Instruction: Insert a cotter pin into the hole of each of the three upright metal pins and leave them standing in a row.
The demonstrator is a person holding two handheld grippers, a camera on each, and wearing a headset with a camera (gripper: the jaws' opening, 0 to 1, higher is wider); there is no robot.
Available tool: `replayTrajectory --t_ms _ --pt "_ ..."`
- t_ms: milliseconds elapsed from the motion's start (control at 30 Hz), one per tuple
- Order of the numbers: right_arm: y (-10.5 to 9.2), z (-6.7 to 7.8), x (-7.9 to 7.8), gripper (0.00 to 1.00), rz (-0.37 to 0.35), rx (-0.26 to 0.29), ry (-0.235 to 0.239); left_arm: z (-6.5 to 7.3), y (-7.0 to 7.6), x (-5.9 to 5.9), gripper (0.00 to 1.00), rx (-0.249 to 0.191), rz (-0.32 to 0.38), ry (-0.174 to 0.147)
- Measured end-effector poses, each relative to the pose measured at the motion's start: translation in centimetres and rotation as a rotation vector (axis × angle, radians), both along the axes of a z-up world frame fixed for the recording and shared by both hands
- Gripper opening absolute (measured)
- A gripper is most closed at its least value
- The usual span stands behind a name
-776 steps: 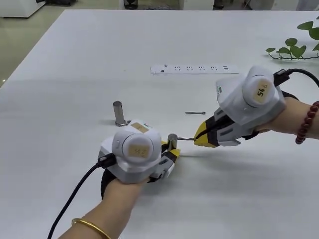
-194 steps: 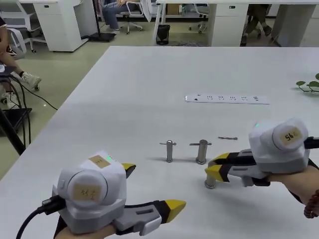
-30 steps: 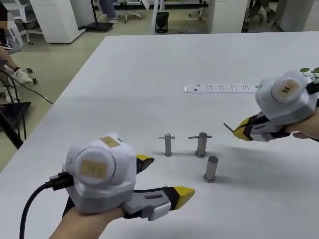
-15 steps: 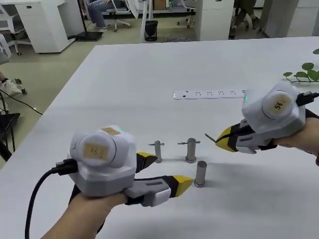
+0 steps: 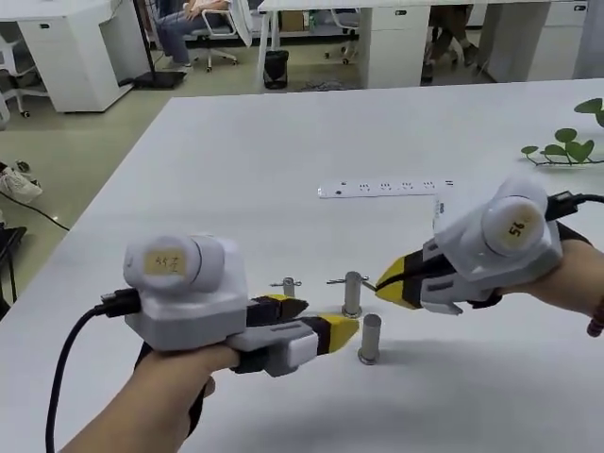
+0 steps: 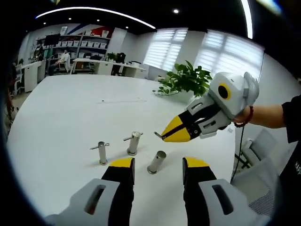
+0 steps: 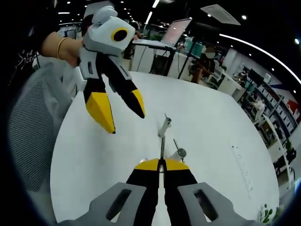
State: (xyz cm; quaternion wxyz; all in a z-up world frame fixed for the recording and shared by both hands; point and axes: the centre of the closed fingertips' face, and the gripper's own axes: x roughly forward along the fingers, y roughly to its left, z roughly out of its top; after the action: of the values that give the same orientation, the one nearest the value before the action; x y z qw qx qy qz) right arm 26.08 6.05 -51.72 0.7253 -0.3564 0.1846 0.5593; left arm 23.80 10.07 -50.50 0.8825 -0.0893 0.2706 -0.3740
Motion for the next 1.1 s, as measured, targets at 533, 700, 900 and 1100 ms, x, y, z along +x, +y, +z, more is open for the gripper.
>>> replayTrajectory --t_ms 533,700,900,1100 --pt "2.2 0.2 -2.7 0.00 0.134 -0.027 -0.049 0.1 -0.1 -0.1 0.17 -0.074 0.022 0.065" --pt "2.7 0.4 -3.2 0.00 0.163 -0.032 -0.060 0.5 -0.3 -0.1 0.12 -0.117 0.023 0.073" --pt "3.2 0.7 -3.4 0.00 0.178 -0.030 -0.073 0.5 -0.3 -0.2 0.06 -0.131 0.024 0.076" --pt "3.5 0.9 -3.5 0.00 0.188 -0.031 -0.084 0.6 -0.2 -0.1 0.01 -0.152 0.031 0.076"
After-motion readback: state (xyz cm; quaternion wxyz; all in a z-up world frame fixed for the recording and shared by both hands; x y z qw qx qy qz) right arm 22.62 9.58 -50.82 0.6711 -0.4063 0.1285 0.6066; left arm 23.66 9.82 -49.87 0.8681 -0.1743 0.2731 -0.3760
